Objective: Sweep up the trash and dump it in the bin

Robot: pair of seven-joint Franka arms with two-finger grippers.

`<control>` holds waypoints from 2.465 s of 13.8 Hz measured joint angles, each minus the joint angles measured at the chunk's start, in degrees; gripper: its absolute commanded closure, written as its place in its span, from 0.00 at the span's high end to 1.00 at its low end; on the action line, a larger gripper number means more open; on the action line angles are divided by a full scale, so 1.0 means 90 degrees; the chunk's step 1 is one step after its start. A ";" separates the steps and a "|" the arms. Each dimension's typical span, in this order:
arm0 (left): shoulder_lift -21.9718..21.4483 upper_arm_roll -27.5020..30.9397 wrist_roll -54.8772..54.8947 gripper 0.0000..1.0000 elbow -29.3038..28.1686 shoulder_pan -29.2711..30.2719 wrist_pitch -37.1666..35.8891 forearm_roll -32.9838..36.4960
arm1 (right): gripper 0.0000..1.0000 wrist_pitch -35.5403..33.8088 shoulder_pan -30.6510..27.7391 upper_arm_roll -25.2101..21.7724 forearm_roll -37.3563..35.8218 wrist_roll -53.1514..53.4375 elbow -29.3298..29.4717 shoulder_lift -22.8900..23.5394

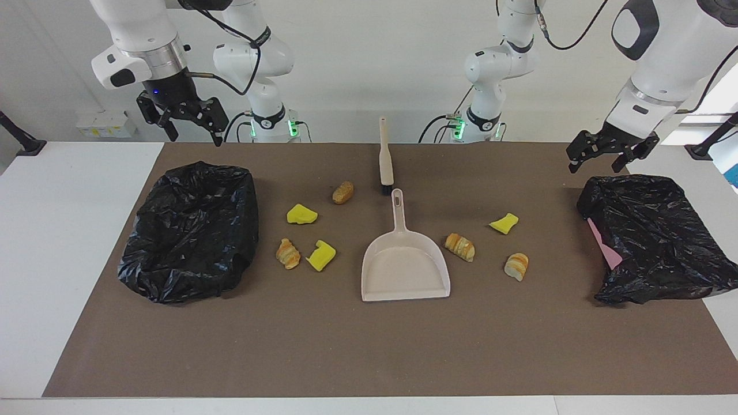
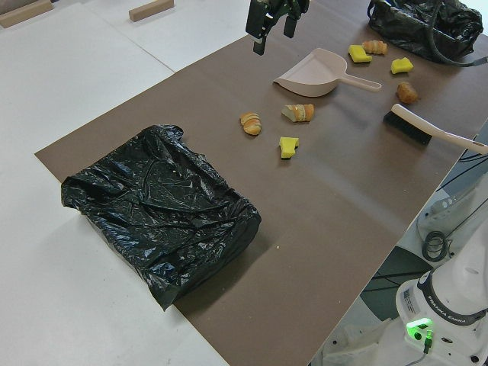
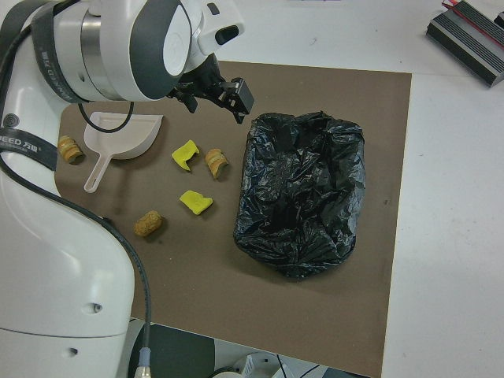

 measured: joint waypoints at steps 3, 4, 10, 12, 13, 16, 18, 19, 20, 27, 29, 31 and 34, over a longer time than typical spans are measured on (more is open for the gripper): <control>0.0000 0.0000 0.0000 1.00 0.0000 0.0000 0.0000 0.0000 | 1.00 0.0000 0.0000 -0.0001 0.0000 0.0000 -0.0001 -0.0011; 0.0000 0.0000 0.0000 1.00 0.0000 0.0000 0.0000 0.0000 | 1.00 0.0000 0.0000 -0.0004 0.0000 0.0000 -0.0001 -0.0014; 0.0000 0.0000 0.0000 1.00 0.0000 0.0000 0.0000 0.0000 | 1.00 0.0000 -0.0030 -0.0064 0.0000 0.0000 -0.0001 -0.0018; 0.0000 0.0000 0.0000 1.00 0.0000 0.0000 0.0000 0.0000 | 1.00 0.0000 -0.0032 -0.0065 0.0000 0.0000 -0.0001 -0.0018; 0.0000 0.0000 0.0000 1.00 0.0000 0.0000 0.0000 0.0000 | 1.00 0.0000 -0.0032 -0.0065 0.0000 0.0000 -0.0001 -0.0018; 0.0000 -0.0024 0.0015 1.00 -0.0002 -0.0009 0.0005 0.0000 | 1.00 0.0000 -0.0032 -0.0070 0.0000 0.0000 -0.0001 -0.0018; 0.0000 -0.0091 0.0044 1.00 -0.0046 -0.0034 0.0005 -0.0022 | 1.00 0.0000 -0.0034 -0.0088 0.0000 0.0000 -0.0001 -0.0018; 0.0001 -0.0140 0.0059 1.00 -0.0102 -0.0060 0.0005 -0.0079 | 1.00 0.0000 -0.0036 -0.0098 0.0000 0.0000 -0.0002 -0.0018; 0.0002 -0.0173 0.0071 1.00 -0.0183 -0.0135 0.0009 -0.0149 | 1.00 0.0000 -0.0036 -0.0102 0.0000 0.0000 -0.0004 -0.0018; -0.0625 -0.0247 0.0531 1.00 -0.2208 -0.1541 0.1423 -0.0453 | 1.00 -0.0121 -0.0026 -0.0076 0.0000 0.0000 -0.0008 -0.0036; -0.0937 -0.0253 0.0532 1.00 -0.2837 -0.1979 0.1735 -0.0676 | 1.00 -0.0107 0.0030 -0.0028 0.0000 0.0000 -0.0033 -0.0029; -0.1184 -0.0246 0.0536 1.00 -0.3364 -0.2300 0.2070 -0.1018 | 1.00 0.0099 0.0219 -0.0007 0.0000 0.0020 -0.0095 0.0041; -0.1412 -0.0234 0.0206 1.00 -0.4009 -0.2987 0.2475 -0.1206 | 1.00 0.0727 0.0786 0.0019 0.0000 0.0525 -0.0247 0.0360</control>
